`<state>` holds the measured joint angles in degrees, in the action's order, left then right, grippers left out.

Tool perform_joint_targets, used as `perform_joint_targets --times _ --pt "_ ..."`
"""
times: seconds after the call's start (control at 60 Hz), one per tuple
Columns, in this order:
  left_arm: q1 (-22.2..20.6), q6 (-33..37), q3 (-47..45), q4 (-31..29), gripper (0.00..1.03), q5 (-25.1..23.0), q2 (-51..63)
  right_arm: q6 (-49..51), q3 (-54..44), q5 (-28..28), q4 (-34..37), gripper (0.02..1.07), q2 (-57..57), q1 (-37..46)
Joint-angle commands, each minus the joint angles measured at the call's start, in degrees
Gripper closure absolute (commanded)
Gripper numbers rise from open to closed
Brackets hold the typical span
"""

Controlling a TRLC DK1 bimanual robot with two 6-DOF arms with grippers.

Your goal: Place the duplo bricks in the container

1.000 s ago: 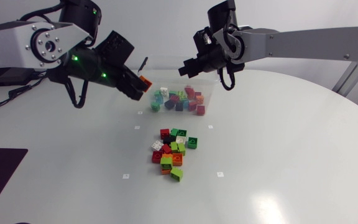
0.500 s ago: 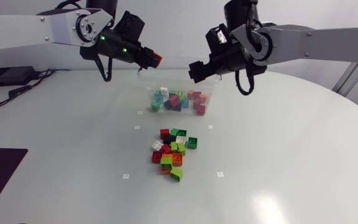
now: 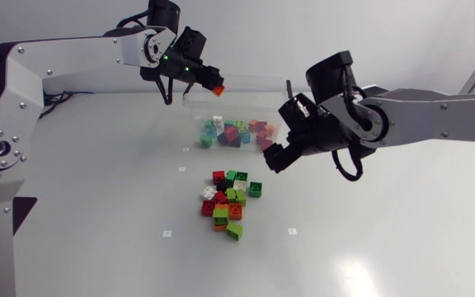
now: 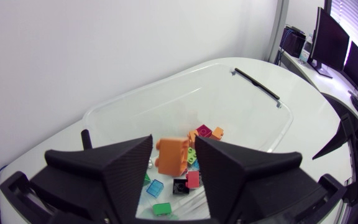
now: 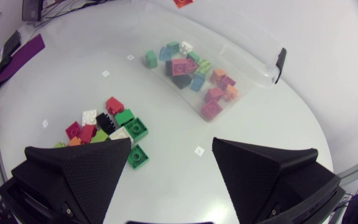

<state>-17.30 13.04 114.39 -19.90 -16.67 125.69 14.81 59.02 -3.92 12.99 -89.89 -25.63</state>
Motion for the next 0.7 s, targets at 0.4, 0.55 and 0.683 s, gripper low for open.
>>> perform_joint_targets --times 0.4,0.55,0.683 --pt "1.7 14.0 -21.9 -4.4 0.05 -1.7 -18.1 18.1 -0.9 -10.1 0.5 0.13 -11.3 1.0" --pt "1.6 22.6 -34.4 -4.9 0.05 -3.2 -26.7 20.5 1.0 -11.1 1.1 0.13 -15.4 1.0" --pt "1.5 28.2 -41.2 -7.3 0.05 -4.3 -32.0 22.2 2.8 -12.2 1.2 0.13 -18.0 1.1"
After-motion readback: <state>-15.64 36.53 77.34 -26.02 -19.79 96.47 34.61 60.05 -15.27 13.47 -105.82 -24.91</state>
